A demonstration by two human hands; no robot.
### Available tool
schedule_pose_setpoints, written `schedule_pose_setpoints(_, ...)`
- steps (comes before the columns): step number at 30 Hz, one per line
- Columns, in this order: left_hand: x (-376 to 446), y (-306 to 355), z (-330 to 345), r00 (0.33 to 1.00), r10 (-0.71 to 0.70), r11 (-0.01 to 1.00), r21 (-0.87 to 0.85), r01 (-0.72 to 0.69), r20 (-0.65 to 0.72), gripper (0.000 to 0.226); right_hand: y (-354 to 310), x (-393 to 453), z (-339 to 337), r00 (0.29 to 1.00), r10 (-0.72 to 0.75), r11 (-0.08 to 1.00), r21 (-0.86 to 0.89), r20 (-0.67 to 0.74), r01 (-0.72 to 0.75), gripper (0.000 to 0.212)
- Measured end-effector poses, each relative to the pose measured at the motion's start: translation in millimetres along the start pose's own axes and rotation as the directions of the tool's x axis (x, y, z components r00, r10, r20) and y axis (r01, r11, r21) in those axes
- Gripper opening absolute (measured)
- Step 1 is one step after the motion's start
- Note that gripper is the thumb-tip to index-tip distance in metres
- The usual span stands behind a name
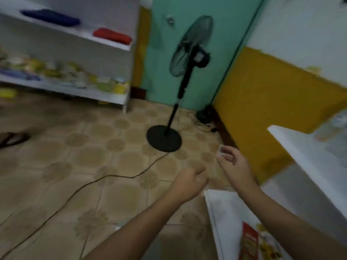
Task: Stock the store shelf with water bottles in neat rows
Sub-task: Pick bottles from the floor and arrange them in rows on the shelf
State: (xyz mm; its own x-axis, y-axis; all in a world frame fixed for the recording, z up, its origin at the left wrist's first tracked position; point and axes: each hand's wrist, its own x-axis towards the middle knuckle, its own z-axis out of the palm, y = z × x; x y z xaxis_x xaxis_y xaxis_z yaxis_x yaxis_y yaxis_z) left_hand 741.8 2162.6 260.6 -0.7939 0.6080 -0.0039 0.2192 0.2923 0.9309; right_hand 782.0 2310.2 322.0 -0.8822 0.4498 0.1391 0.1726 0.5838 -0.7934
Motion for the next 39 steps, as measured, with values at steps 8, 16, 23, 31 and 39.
schedule_pose_setpoints(8,-55.8,-238.2,-116.0,0.801,-0.501,0.857,-0.055,0.513,-0.33,0.052,31.5,48.1,262.2,0.855,0.053,0.999,-0.033,0.516,-0.043,0.032)
schedule_pose_setpoints(16,-154.1,-403.6,-144.0,0.452,-0.785,0.594,-0.307,0.744,-0.424,0.048,59.5,-1.2,492.7,0.46,0.048,0.995,-0.085,0.886,0.061,0.031)
schedule_pose_setpoints(23,-261.1,-491.4,-103.0,0.22,-0.828,0.481,-0.452,0.751,-0.515,0.04,97.0,-131.0,625.9,0.101,-0.016,0.957,-0.014,0.995,0.291,0.035)
schedule_pose_setpoints(31,-348.1,-521.0,-83.9,0.054,-0.821,0.41,-0.522,0.748,-0.568,0.03,131.6,-228.1,685.5,-0.056,0.249,0.953,-0.234,0.967,0.195,0.021)
schedule_pose_setpoints(39,-352.2,-539.7,-80.0,0.084,-0.835,0.406,-0.506,0.761,-0.544,0.029,166.4,-249.6,709.3,-0.098,0.561,0.815,-0.569,0.822,-0.11,0.036)
